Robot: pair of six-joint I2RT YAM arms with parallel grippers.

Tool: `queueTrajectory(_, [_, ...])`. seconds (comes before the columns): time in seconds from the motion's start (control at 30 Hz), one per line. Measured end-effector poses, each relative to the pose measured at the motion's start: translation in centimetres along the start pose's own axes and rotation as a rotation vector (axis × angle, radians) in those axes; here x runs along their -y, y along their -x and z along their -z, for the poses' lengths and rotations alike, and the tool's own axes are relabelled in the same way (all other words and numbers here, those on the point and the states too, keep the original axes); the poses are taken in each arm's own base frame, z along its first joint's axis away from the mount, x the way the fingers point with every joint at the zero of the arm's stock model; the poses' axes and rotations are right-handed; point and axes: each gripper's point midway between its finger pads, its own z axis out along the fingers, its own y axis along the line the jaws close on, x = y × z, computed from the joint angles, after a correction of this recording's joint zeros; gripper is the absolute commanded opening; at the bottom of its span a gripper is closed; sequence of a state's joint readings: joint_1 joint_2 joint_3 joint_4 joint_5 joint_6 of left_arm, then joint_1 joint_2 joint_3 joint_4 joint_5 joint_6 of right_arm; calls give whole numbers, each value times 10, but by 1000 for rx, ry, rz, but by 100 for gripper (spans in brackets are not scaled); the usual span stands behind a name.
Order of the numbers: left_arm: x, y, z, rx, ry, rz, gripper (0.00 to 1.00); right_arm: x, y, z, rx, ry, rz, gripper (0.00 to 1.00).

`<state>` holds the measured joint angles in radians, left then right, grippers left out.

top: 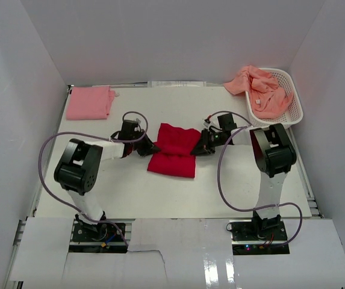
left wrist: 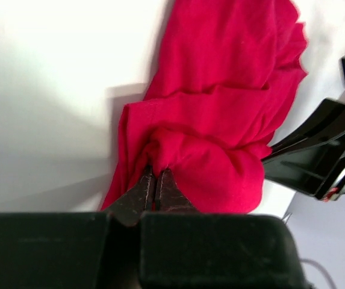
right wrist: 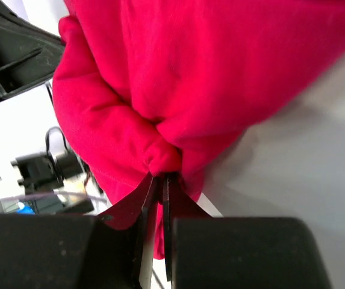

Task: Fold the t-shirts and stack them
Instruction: Fold the long partially folded tshirt into a neat square

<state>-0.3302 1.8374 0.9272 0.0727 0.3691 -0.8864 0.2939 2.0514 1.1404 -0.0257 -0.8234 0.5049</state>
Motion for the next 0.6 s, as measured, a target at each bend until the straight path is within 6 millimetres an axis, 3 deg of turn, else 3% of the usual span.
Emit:
queueTrajectory(0.13, [-18,-51,40,-43,44,12,0,-5,-59,11,-52,-25,-6,8])
queueTrajectory(0.23, [-29,-72,67,-57,71,34,0,-6,-92,21,-75,-47,-9,8])
queueTrajectory(0.4, [-15,-73,96,-32,58,32,0,-17,-93,34,-42,-59,26,8])
queueTrajectory(0.6, [1,-64,106,-19,46,28,0,-34,-87,45,-12,-56,66,8])
